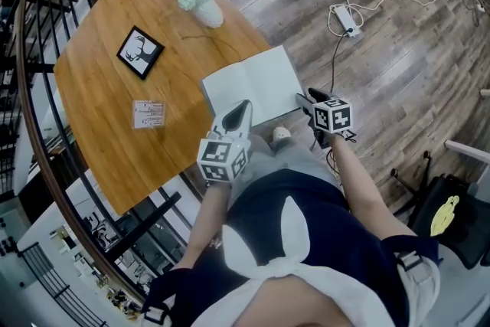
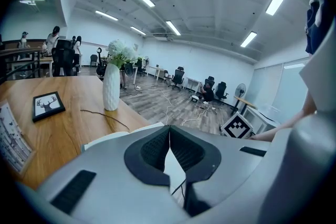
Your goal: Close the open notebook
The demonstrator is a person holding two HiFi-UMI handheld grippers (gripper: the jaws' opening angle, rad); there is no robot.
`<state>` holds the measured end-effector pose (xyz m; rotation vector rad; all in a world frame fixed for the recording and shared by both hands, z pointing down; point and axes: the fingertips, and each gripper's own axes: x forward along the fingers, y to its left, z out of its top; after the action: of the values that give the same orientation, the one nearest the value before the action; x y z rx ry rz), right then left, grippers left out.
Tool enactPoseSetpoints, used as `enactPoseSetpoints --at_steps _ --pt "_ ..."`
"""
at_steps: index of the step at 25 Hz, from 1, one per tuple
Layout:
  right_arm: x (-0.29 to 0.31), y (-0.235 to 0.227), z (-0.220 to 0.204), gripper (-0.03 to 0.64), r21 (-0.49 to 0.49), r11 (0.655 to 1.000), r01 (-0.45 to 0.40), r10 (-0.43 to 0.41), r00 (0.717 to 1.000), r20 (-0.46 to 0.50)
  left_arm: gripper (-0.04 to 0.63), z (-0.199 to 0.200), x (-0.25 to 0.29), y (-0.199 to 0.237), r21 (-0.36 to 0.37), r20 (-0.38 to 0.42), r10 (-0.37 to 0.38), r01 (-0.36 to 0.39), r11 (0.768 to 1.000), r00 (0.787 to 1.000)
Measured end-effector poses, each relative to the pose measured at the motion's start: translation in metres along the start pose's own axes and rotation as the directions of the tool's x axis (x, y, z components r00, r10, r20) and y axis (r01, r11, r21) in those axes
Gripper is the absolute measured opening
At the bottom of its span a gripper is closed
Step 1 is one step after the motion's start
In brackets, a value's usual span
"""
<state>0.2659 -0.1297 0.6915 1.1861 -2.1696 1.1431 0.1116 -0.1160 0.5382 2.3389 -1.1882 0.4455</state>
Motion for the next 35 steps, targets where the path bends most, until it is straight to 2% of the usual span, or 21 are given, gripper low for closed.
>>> enactPoseSetpoints --at_steps 13,18,22,35 --pt "0.007 -0.004 -0.004 0.207 0.172 0.981 -0.088 0.086 0.996 0.018 0.018 -0.005 0.004 0.005 -0.021 -0.004 -0.003 0.003 1.0 1.0" --pt "0.008 -0.007 -0.007 0.195 0.198 0.975 -0.105 0.105 0.994 0.011 0.018 -0.005 0.006 0.007 -0.024 -0.004 0.0 0.0 1.0 1.0" --pt "0.007 0.003 -0.004 0.151 0.182 0.975 -0.126 0.127 0.992 0.006 0.018 -0.005 0.004 0.007 -0.027 0.0 0.002 -0.002 1.0 1.0" --pt "-0.005 0.015 0.005 0.071 0.025 0.999 -0.02 0.02 1.0 0.013 0.018 -0.008 -0.007 0.021 -0.03 0.003 0.001 -0.001 1.0 1.0"
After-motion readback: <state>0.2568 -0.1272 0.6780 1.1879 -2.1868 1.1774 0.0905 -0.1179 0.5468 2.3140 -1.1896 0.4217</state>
